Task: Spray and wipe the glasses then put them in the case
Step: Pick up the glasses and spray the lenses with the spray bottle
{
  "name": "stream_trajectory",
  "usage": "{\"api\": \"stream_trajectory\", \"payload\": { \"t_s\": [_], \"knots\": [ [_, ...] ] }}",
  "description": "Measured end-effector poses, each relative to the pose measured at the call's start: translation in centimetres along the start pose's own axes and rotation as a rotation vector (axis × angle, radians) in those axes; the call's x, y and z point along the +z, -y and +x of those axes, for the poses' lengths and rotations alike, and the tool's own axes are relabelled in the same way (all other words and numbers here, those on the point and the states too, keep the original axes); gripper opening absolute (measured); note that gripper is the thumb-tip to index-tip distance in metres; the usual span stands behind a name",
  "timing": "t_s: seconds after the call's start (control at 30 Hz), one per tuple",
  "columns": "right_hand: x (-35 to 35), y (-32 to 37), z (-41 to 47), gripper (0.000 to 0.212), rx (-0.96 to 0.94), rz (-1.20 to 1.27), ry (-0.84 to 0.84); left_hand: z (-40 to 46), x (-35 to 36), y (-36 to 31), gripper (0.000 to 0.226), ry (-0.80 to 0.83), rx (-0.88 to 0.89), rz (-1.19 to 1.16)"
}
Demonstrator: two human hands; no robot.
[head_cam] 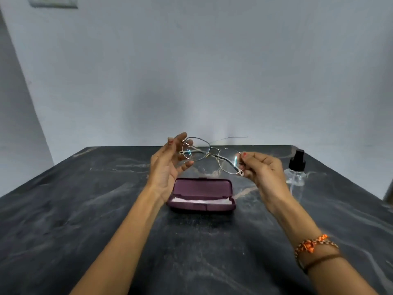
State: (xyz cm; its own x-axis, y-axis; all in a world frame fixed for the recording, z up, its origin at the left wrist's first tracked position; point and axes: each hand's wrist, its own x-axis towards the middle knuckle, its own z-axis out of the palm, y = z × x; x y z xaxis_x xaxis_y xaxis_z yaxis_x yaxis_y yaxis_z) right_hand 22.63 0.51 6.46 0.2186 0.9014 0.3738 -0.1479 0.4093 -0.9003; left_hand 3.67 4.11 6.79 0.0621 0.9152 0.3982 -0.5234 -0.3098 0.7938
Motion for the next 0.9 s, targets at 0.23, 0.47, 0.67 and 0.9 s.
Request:
{"api": "stream_trajectory", "payload": {
  "t_s": [0.23,0.47,0.67,0.9],
  "knots": [
    [-0.7,-1.1,0.2,0.016,0.09,0.311,-0.018,-0.1,0.4,1.0,0.016,-0.066,-0.022,-0.174],
    [-0.9,-0.9,-0.4,0.01,0.096,0.537,-0.014,-1.1,0.7,1.2,0.007,-0.067,-0.112,-0.322],
    [-0.4,-0.9,-0.5,0.018,0.099,0.496,0.052,-1.5,-0.3,0.5,0.044,0.076,-0.077,-0.264],
    [-0.2,-0.7,-0.4,0.018,-0.001,0.438,0.052,-1.8,0.7,-0.1,0.008,0.033,0.063,-0.164]
  ]
}}
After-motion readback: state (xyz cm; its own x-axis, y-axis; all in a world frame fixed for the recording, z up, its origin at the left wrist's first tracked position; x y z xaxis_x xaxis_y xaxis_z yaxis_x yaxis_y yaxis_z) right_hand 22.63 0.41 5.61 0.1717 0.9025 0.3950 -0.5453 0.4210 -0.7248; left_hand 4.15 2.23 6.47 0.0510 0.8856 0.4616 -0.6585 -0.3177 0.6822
